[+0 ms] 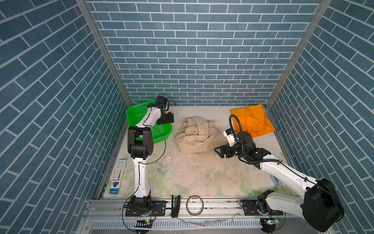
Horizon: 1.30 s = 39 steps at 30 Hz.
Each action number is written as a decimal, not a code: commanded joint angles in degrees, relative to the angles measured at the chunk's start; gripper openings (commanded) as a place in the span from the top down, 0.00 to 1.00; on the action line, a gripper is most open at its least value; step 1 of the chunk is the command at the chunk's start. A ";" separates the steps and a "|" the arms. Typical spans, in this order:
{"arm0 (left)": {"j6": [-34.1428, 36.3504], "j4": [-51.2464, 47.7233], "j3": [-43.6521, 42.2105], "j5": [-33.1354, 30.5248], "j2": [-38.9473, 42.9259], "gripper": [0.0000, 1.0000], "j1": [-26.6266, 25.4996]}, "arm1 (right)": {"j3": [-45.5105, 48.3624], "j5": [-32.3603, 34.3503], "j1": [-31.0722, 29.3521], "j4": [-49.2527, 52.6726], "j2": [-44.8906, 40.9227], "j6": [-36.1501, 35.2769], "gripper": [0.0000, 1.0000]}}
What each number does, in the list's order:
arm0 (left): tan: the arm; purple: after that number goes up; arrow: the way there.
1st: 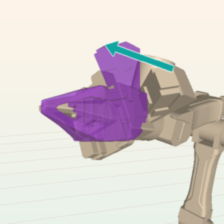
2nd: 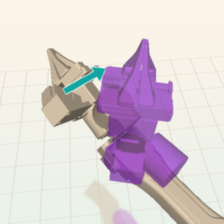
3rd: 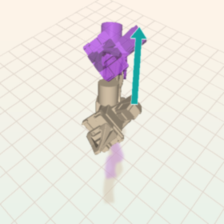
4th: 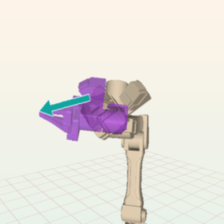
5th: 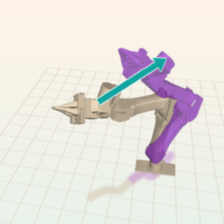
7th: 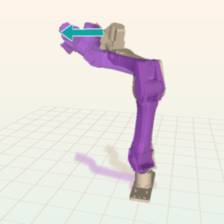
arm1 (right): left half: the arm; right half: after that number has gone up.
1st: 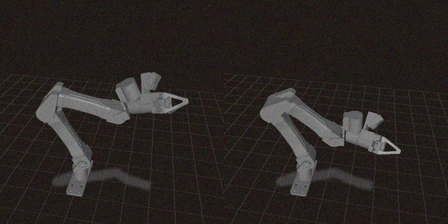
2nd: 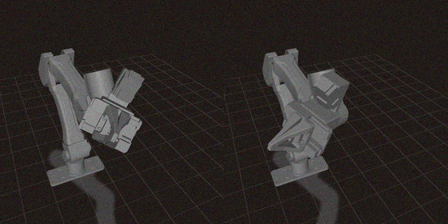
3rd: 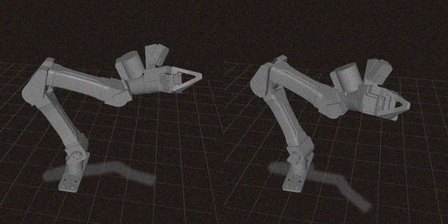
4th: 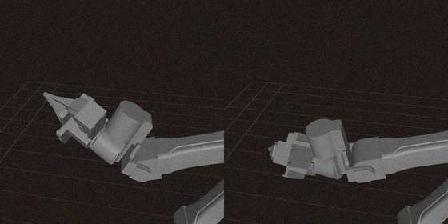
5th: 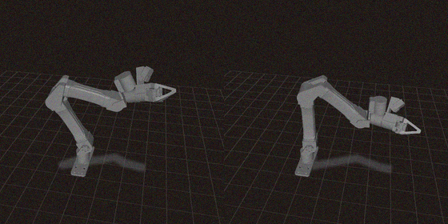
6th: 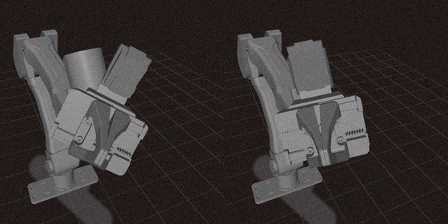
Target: Fold and stack the shorts
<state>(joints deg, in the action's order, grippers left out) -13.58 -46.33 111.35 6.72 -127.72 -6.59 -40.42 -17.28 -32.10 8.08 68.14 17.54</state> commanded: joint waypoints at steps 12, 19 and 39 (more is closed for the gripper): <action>10.35 -2.86 -15.46 -9.73 8.43 0.58 0.61 | -8.40 2.34 -0.34 4.62 9.18 -4.85 0.08; 12.70 1.91 -23.88 -9.18 15.39 0.69 1.14 | -16.46 4.81 -0.86 5.48 16.47 -7.21 0.08; 17.46 6.68 -25.18 -14.40 14.25 0.71 1.82 | -63.00 20.81 -7.88 20.60 54.62 -14.51 0.13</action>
<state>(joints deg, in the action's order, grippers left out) 2.59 -40.82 84.36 -7.73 -112.22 -5.15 -99.02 -0.56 -39.83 22.44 119.77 5.93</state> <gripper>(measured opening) 0.266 0.882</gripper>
